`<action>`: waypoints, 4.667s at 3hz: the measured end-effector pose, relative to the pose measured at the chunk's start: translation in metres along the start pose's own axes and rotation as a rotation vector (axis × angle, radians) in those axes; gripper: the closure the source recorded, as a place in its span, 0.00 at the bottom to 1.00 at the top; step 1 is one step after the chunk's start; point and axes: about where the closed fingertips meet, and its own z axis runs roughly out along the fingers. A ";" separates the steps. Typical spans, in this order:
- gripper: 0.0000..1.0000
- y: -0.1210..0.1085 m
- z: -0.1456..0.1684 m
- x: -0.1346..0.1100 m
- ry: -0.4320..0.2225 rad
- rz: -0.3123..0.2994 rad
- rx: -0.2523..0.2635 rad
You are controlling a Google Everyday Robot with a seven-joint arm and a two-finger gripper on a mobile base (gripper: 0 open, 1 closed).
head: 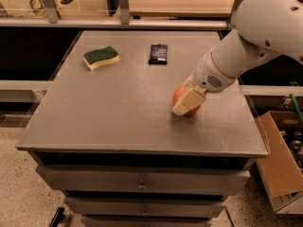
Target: Move apple near sponge
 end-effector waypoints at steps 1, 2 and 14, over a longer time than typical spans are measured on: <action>0.65 -0.006 -0.002 -0.005 -0.015 -0.055 -0.004; 0.86 -0.010 -0.009 -0.017 -0.046 -0.113 -0.006; 1.00 -0.045 0.101 -0.218 -0.470 0.089 0.125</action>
Offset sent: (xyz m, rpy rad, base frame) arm 0.0210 0.0114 0.0329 0.0472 -0.1160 0.1707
